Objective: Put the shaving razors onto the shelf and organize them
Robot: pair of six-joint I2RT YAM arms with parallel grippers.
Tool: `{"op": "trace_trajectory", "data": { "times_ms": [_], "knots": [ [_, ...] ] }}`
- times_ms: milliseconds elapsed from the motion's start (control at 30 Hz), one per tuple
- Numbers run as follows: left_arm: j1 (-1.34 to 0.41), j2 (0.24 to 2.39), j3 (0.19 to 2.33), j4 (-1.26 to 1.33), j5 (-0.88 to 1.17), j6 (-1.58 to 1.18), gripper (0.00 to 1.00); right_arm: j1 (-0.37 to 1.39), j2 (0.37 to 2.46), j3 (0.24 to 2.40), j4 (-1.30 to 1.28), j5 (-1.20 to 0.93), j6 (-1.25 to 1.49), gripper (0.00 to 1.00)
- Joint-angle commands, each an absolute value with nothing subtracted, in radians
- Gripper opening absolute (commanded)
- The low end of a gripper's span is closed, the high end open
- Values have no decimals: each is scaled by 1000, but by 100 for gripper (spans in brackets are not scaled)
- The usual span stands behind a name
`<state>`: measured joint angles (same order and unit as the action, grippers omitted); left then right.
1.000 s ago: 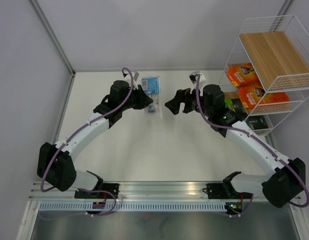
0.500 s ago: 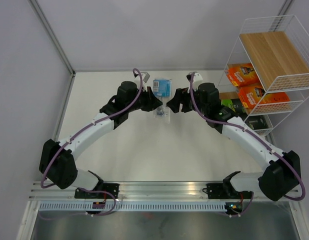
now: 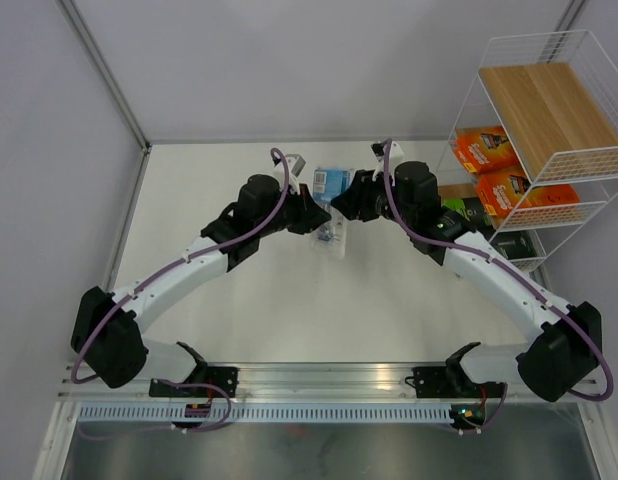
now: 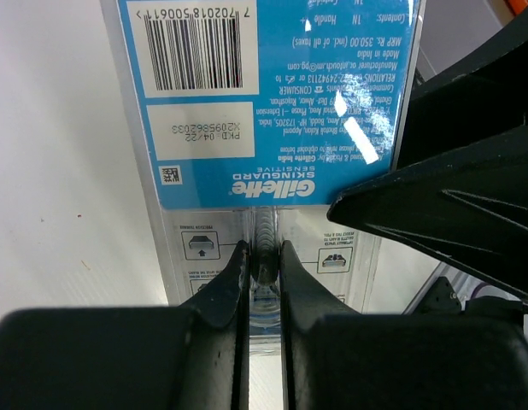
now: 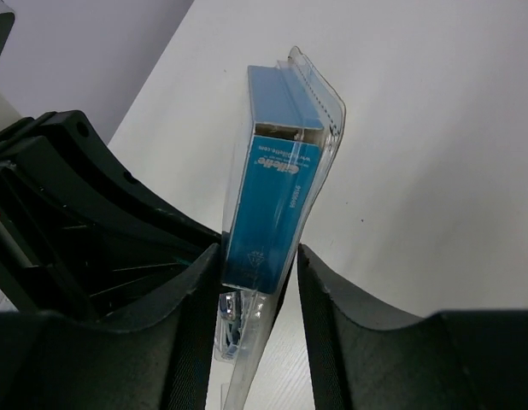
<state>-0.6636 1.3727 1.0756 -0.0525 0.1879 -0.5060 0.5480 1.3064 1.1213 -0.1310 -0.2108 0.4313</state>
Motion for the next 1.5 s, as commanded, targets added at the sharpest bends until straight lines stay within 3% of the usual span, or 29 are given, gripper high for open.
{"op": "trace_trajectory", "data": {
  "times_ms": [0,33,67,100,167,333,433,700,767,933,967,1033,1133,1167,1300,1400,1433,1467],
  "knots": [
    [-672,1316,1074,29,189,-534,2,540,1299,1154,-130,-190,443,48],
    [-675,1316,1074,29,192,-526,2,540,1298,1144,-108,-219,448,54],
    [-676,1316,1072,28,195,-525,2,538,1293,1140,-92,-230,468,74],
    [-680,1315,1069,28,193,-525,2,540,1290,1137,-81,-233,482,84],
    [-684,1310,1057,26,183,-520,2,540,1282,1134,-60,-224,509,96],
    [-707,1299,1042,21,153,-496,2,540,1299,1147,-60,-175,583,97],
    [-726,1292,1045,9,126,-485,2,540,1310,1150,-46,-164,607,93],
    [-768,1289,1074,-49,74,-439,2,549,1322,1138,-74,-123,620,68],
    [-781,1295,1091,-72,68,-414,2,552,1312,1129,-72,-97,623,56],
    [-790,1290,1103,-81,40,-396,2,552,1290,1147,-94,-64,618,39],
    [-790,1287,1104,-81,41,-397,2,552,1287,1147,-89,-52,624,32],
    [-792,1281,1109,-80,44,-403,3,552,1275,1138,-65,-45,646,29],
    [-792,1267,1114,-81,48,-403,6,552,1261,1120,-35,-12,693,14],
    [-792,1261,1112,-81,49,-405,9,552,1256,1117,-34,-6,701,2],
    [-792,1227,1100,-80,48,-410,13,552,1236,1111,-38,29,721,0],
    [-792,1200,1103,-106,11,-426,47,552,1206,1132,-96,122,715,0],
    [-792,1189,1107,-120,5,-445,69,552,1181,1132,-113,158,710,1],
    [-792,1178,1114,-136,-29,-455,76,552,1169,1135,-130,204,709,0]
  ]
}}
